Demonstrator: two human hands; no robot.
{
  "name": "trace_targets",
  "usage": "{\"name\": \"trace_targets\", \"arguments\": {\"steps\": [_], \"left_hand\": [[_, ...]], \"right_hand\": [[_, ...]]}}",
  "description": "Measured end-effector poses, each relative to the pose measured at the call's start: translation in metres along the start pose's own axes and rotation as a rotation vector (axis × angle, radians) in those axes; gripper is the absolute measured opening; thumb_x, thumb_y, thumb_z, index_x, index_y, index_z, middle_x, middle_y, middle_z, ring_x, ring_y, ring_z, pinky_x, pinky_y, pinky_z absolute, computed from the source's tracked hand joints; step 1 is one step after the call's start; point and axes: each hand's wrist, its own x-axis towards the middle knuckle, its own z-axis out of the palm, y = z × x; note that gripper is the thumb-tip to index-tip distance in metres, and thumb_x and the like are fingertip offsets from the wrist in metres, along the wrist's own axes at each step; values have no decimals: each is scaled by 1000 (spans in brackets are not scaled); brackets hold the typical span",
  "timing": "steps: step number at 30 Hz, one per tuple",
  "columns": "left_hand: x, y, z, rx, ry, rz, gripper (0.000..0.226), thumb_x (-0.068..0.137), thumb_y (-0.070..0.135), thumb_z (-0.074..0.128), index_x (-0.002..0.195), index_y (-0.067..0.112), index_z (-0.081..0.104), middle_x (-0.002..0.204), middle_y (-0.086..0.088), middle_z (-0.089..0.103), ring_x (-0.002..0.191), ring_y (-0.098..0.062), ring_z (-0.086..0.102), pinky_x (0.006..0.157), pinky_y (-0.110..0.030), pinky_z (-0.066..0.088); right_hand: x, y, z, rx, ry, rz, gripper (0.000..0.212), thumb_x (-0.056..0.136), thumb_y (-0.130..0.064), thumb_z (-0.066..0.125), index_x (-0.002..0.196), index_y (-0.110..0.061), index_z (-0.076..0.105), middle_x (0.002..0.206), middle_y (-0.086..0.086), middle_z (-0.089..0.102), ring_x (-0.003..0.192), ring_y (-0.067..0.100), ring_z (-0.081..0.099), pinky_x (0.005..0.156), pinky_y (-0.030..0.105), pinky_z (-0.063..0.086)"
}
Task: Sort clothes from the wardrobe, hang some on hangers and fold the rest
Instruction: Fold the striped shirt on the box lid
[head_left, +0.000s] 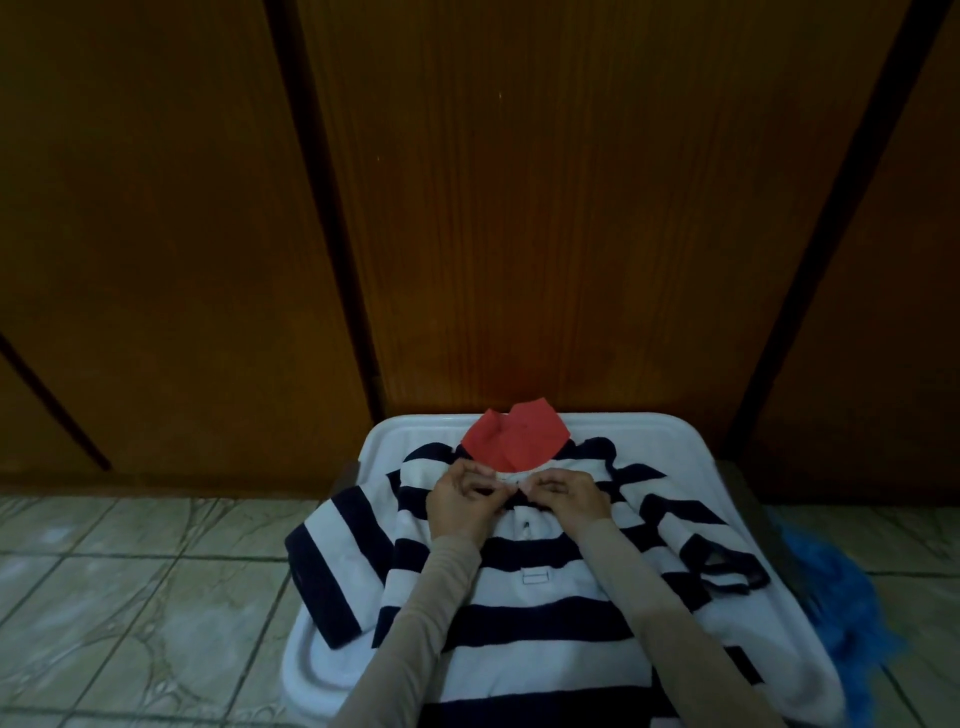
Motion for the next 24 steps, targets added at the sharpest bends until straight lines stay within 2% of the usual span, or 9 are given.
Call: {"name": "trace_targets", "arguments": {"steps": [2,4,7,9,13,18,20,22,24], "left_hand": [[-1,0,-1,101,11,65,26,70,2,78,72,18,58,67,2,64,62,-7,59,65,-15,50],[1,-4,-1,292,-29,184,18,76,8,73,78,23,62,86,1,67,84,-11,60,83,-27,50],[1,-4,0,669,-78,273,28,86,7,58,107,24,66,118,5,62,116,-16,47,103,-32,33],[-2,-1,1,799,-102,262,36,91,10,49,121,28,58,133,13,51,127,-12,34,105,-30,21],[-3,0,-1,899,-153,258,41,95,15,43,131,33,48,144,17,38,132,-12,26,108,-29,16],[-14,-6,-9,817,-177,310,38,92,13,50,125,29,56,136,11,49,127,-15,35,104,-26,22],[-22,-11,-13,760,-170,343,37,89,7,52,120,25,62,128,8,57,121,-18,43,101,-25,28],[-27,-12,-16,708,-144,328,39,89,2,50,119,23,63,123,3,61,115,-20,48,97,-25,32],[-25,-9,-16,747,-119,321,46,90,1,45,128,24,55,122,0,60,112,-21,50,95,-28,37]], "right_hand": [[0,3,2,-129,82,-75,16,87,-14,62,75,-22,66,82,-3,68,93,16,63,97,29,42],[0,7,3,-416,133,-192,17,93,-16,54,99,-25,67,106,-5,64,106,13,56,104,32,33],[-2,11,1,-737,91,-239,38,100,-29,34,137,-30,42,144,-6,37,132,11,33,109,36,19],[-4,16,6,-830,192,-289,51,96,-37,19,142,-26,38,151,-1,31,134,12,36,109,42,24],[-6,14,4,-957,65,-192,47,102,-34,20,148,-26,20,156,-3,15,139,12,22,112,41,17],[-13,-6,-10,-1024,166,-137,39,101,-36,27,123,-18,54,131,2,48,121,19,43,107,43,21],[-13,-10,-13,-1000,200,-130,41,99,-43,29,120,-19,55,125,1,53,113,20,49,105,45,21],[-11,-10,-13,-985,155,-199,46,98,-39,36,141,-25,32,128,3,52,111,21,52,101,44,22],[-8,-5,-11,-1006,37,-263,62,97,-32,40,149,-34,7,133,8,46,113,22,52,101,44,22]]}}
